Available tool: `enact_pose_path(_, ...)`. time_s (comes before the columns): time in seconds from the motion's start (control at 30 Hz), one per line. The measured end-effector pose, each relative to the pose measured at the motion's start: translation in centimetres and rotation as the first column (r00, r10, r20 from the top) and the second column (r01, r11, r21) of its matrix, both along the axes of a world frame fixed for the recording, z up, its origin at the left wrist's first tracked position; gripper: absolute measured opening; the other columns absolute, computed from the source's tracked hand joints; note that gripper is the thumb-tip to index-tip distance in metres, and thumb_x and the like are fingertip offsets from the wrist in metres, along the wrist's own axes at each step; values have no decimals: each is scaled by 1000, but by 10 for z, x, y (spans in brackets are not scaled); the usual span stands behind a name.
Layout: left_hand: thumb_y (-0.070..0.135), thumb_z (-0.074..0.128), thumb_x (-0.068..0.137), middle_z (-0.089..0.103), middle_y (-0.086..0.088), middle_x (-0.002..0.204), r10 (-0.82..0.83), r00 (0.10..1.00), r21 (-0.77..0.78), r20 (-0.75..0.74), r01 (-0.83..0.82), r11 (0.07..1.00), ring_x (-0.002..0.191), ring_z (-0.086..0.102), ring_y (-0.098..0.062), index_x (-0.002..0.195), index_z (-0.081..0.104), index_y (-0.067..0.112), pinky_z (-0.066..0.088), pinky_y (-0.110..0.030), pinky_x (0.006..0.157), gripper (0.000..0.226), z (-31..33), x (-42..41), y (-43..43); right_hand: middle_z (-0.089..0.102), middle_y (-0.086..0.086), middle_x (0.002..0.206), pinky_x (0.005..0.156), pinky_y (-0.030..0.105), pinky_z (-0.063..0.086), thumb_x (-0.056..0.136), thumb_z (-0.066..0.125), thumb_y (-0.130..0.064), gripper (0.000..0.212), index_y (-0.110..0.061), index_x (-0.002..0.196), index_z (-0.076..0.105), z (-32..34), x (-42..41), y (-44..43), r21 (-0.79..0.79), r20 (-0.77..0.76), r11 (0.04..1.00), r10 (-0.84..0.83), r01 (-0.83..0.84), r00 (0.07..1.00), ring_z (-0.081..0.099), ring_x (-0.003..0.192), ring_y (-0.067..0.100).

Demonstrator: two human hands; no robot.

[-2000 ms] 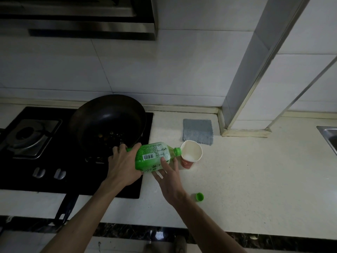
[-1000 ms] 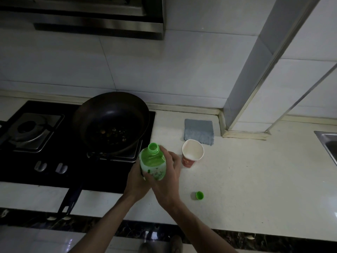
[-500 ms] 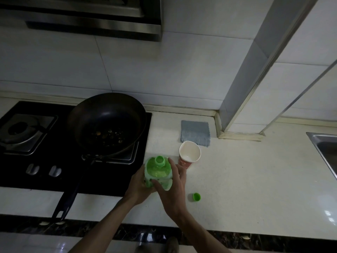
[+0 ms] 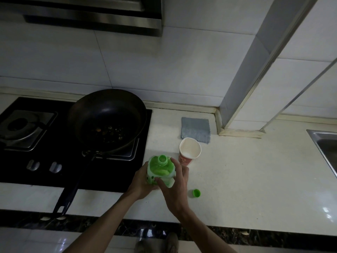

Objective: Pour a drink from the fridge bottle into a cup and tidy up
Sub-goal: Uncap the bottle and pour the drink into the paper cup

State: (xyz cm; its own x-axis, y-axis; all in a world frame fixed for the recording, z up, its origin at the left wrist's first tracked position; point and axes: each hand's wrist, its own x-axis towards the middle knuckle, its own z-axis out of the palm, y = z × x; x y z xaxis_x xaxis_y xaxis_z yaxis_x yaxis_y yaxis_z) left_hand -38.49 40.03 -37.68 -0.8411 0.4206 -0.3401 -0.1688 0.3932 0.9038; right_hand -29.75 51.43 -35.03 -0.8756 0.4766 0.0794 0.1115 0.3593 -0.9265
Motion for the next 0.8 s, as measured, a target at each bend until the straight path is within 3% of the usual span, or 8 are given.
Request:
enact_pose_path(0.23,-2,88,60,63,4,113,-29,999,-62,-29,27,998,103,63,-12,130,50,18,54,-16,71,82,-6,0,-4,36,-10,123,98,36,50,73,78,-27,72,-34,135,41,-5,0,0,6,5,1000,6,-6,1000,39,120,0)
enact_pose_path(0.5,-5,86,62,62,2,112,-27,1000,-60,-12,26,998,97,61,-6,128,49,17,51,-7,62,79,-9,4,0,36,-11,123,97,37,51,74,78,-26,72,-32,136,42,-8,1,1,12,5,1000,9,-9,1000,38,121,-1)
enact_pose_path(0.63,3,89,59,61,1,119,-36,999,-53,-26,35,998,109,61,-14,131,47,18,54,-14,72,84,-11,4,0,35,-14,123,98,37,50,74,77,-32,72,-35,136,41,-12,1,3,16,-4,1000,18,-18,1000,39,121,1)
enact_pose_path(0.7,14,91,54,60,-1,122,-52,998,-59,-29,51,997,112,62,-18,128,48,18,59,-29,80,86,-10,3,-1,36,-12,124,98,34,49,75,74,-39,72,-36,137,39,-13,2,4,14,-6,999,35,-35,999,39,122,3)
enact_pose_path(0.73,11,90,54,60,-4,123,-51,999,-57,-19,50,997,112,62,-21,128,48,16,60,-34,80,85,-11,2,-2,36,-10,125,98,32,48,76,72,-44,72,-34,139,39,-13,3,5,14,-6,998,54,-54,999,40,122,5)
enact_pose_path(0.8,-11,82,64,57,-11,125,-75,997,-3,30,75,997,106,63,-22,128,46,10,61,-31,69,76,-12,1,-3,37,-7,128,100,28,47,79,68,-52,74,-28,143,39,-14,6,13,21,-5,994,109,-109,994,42,124,9)
